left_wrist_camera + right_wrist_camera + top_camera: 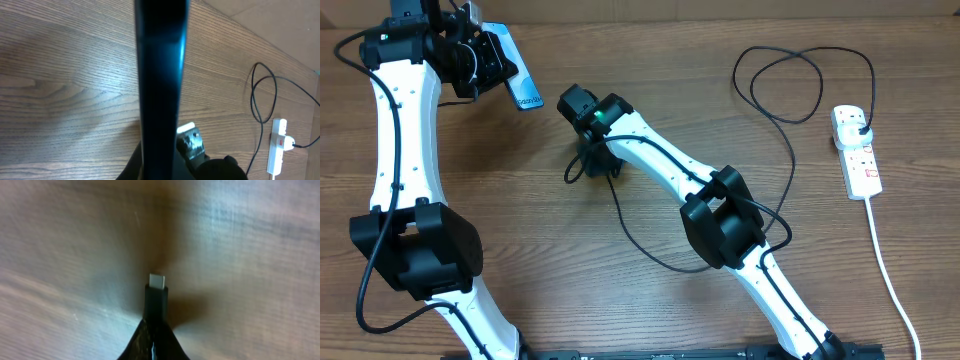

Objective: Plug charger to phone and switch on socket

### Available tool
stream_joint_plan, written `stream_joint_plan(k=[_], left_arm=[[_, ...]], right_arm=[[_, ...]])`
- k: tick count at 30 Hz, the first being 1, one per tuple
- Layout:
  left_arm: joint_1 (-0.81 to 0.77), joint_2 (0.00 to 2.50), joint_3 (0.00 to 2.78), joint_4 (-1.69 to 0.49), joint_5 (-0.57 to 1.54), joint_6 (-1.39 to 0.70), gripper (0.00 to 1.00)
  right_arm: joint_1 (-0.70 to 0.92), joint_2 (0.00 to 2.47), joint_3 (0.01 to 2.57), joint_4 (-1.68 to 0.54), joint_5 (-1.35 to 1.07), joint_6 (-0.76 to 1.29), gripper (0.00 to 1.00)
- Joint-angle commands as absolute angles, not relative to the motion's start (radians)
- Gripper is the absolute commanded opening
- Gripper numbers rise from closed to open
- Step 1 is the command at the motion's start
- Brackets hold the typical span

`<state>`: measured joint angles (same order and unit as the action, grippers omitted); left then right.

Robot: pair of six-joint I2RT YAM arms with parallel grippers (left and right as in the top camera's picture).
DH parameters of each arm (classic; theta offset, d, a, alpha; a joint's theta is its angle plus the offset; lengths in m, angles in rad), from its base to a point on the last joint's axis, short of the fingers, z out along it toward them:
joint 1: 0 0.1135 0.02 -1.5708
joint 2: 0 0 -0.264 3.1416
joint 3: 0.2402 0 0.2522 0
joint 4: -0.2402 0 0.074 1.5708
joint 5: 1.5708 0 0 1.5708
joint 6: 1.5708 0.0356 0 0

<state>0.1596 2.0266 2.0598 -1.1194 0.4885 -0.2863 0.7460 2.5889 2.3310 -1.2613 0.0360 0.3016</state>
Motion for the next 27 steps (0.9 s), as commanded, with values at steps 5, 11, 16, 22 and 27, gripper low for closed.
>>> stream_joint_plan(k=[5, 11, 16, 22, 27], left_arm=[[0.163, 2.022, 2.07, -1.116, 0.498, -0.292, 0.04], [0.163, 2.022, 2.07, -1.12, 0.498, -0.292, 0.04], [0.163, 2.022, 2.07, -1.119, 0.498, -0.292, 0.04], [0.163, 2.022, 2.07, -1.115, 0.498, -0.292, 0.04], [0.163, 2.022, 2.07, -1.112, 0.498, -0.293, 0.04]], right_arm=[[0.75, 2.611, 2.31, -1.509, -0.036, 0.214, 0.04], [0.75, 2.611, 2.306, -1.633, -0.032, 0.204, 0.04], [0.769, 2.611, 2.238, -1.651, -0.028, 0.204, 0.04], [0.77, 2.611, 2.142, -1.597, -0.028, 0.21, 0.29], [0.768, 2.611, 2.142, -1.603, -0.028, 0.212, 0.57]])
